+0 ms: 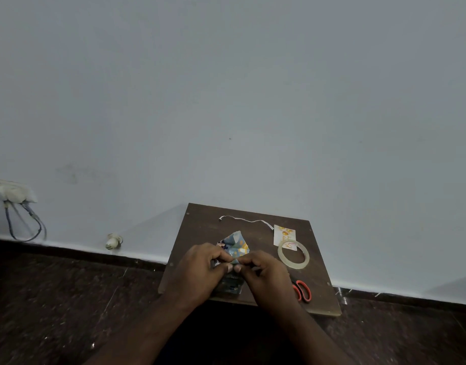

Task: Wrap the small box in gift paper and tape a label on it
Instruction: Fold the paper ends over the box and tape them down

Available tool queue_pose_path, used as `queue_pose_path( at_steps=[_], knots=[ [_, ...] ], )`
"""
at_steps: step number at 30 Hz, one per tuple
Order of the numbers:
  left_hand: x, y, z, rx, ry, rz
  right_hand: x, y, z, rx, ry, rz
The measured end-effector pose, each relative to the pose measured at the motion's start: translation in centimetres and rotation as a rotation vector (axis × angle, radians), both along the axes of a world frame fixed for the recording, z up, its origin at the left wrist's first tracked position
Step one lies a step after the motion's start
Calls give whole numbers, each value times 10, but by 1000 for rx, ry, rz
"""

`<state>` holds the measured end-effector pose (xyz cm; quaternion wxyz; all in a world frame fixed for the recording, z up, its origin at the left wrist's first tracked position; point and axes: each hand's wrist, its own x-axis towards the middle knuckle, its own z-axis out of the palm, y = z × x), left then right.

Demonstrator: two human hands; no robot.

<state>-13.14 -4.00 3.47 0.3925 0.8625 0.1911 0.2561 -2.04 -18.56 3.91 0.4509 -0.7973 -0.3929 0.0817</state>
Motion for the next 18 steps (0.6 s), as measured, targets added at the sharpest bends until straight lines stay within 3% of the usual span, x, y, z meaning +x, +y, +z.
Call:
queue_pose_path(
  at_steps=[9,18],
  knots=[
    [-4,5,-5,69,92,13,-6,0,-5,38,-34,-74],
    [-3,5,-4,142,21,-56,-7,-2,-4,23,-7,-77]
  ],
)
